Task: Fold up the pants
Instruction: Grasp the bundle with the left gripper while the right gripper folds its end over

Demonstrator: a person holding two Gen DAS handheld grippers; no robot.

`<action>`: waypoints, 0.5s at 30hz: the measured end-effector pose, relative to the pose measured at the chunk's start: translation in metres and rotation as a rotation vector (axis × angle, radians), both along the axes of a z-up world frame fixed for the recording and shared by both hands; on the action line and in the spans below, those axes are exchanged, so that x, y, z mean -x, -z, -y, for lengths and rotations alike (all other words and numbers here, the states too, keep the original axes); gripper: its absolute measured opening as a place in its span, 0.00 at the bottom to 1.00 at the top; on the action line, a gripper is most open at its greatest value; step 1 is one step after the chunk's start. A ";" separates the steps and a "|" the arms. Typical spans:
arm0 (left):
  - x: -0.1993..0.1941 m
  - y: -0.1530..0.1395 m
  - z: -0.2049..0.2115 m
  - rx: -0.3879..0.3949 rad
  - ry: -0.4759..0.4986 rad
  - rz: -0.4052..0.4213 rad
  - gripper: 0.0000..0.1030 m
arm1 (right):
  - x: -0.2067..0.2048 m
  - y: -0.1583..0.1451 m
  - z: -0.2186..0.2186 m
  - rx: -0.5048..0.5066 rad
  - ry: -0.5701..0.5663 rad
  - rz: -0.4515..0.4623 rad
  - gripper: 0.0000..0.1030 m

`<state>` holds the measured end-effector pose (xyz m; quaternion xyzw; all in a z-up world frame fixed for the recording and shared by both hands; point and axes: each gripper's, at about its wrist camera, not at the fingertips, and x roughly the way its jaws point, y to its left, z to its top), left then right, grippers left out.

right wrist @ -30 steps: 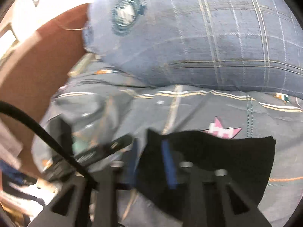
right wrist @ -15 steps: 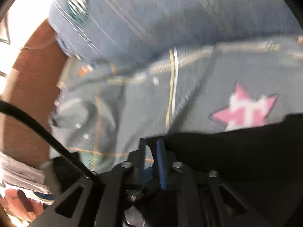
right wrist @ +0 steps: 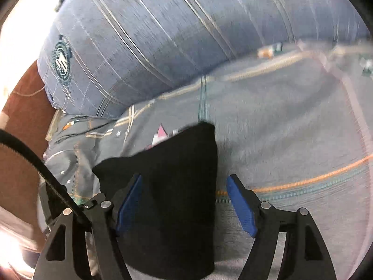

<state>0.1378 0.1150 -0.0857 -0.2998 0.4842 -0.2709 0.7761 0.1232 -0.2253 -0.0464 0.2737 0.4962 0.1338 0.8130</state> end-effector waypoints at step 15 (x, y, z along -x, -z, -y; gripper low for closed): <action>0.006 -0.016 0.074 -0.074 0.041 -0.054 0.57 | 0.031 -0.026 0.037 -0.219 -0.037 0.100 0.26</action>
